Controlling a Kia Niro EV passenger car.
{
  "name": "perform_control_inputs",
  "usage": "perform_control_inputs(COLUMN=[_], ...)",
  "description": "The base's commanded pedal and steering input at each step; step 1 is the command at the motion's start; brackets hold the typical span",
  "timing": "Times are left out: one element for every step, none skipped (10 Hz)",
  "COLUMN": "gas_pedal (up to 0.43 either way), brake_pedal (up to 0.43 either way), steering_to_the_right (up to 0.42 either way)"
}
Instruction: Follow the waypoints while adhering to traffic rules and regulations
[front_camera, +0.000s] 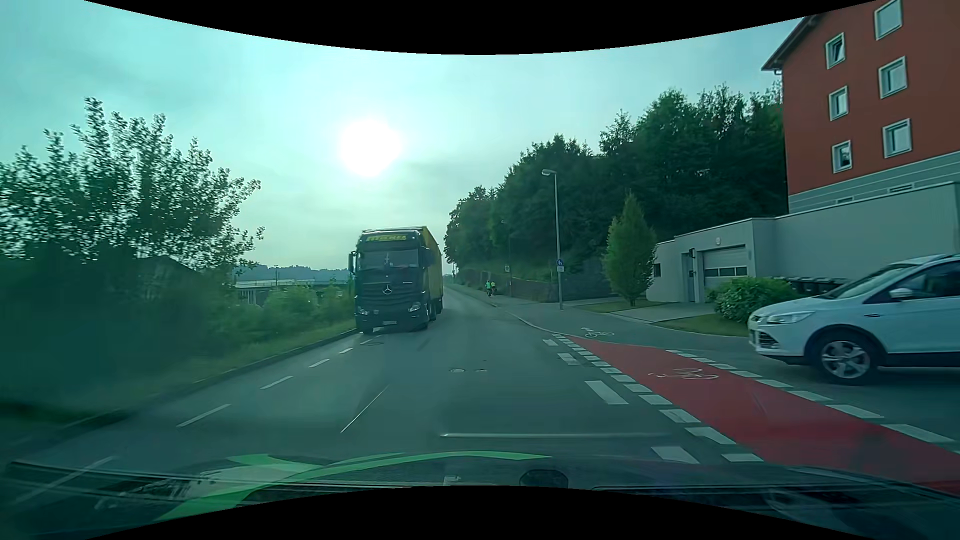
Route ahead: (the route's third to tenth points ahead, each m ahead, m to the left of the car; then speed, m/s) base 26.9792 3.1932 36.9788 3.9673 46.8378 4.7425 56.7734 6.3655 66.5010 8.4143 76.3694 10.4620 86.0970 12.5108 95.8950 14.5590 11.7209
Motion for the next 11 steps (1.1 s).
perform_control_inputs(gas_pedal=[0.087,0.11,0.11,0.11,0.11,0.11,0.118,0.118,0.13,0.15,0.157], brake_pedal=[0.0,0.0,0.0,0.0,0.0,0.0,0.0,0.0,0.0,0.0,0.0], steering_to_the_right=[-0.026,-0.025,-0.027,-0.027,-0.025,-0.025,-0.023,-0.023,-0.023,-0.023,-0.021])
